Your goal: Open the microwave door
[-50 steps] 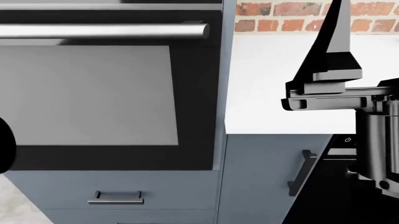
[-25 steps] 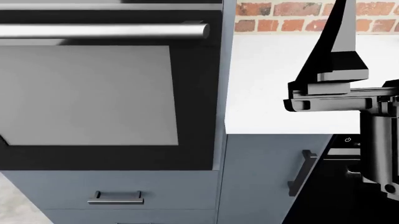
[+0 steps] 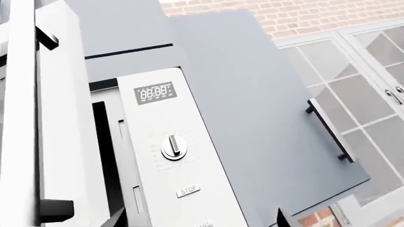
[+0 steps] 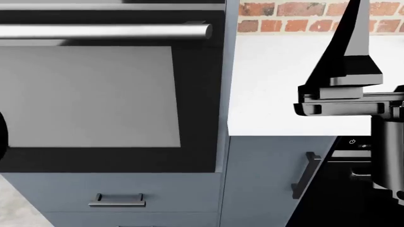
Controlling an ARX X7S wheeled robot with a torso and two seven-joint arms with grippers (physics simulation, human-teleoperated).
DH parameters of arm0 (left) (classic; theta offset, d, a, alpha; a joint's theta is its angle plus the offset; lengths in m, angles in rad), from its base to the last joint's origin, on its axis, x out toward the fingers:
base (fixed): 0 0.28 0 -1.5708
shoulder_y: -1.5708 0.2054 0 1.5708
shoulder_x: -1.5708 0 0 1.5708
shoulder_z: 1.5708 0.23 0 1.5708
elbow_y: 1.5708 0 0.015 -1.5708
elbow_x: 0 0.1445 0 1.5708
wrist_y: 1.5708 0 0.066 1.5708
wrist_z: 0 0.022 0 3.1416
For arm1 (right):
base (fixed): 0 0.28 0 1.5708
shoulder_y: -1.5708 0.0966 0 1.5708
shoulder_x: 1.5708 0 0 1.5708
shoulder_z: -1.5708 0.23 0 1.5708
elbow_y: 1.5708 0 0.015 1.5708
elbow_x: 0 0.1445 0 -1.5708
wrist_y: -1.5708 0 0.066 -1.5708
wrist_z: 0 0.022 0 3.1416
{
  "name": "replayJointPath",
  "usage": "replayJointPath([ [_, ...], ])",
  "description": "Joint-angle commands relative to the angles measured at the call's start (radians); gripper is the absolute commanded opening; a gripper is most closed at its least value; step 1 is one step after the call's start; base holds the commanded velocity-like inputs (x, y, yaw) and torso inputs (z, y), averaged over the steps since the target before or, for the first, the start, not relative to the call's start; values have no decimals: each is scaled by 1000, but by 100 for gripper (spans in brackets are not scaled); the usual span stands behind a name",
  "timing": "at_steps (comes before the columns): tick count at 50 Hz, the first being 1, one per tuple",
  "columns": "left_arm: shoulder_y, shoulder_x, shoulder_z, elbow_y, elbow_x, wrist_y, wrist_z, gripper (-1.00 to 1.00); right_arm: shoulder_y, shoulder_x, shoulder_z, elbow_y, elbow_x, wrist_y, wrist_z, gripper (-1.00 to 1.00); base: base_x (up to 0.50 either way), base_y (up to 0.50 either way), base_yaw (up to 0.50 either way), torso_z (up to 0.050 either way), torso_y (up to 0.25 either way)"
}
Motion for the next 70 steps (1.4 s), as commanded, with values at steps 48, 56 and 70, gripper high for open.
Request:
replayJointPath([
  [48,64,156,139,-545,161,458,142,100,-20,68,-37,18,3,-88,45,100,0,0,0,0,0],
  [56,59,171,174,-610,192,516,167,100,-14,71,-42,23,5,-91,47,100,0,0,0,0,0],
  [70,5,207,238,-837,268,668,239,100,-24,84,-42,27,3,-105,54,100,0,0,0,0,0],
])
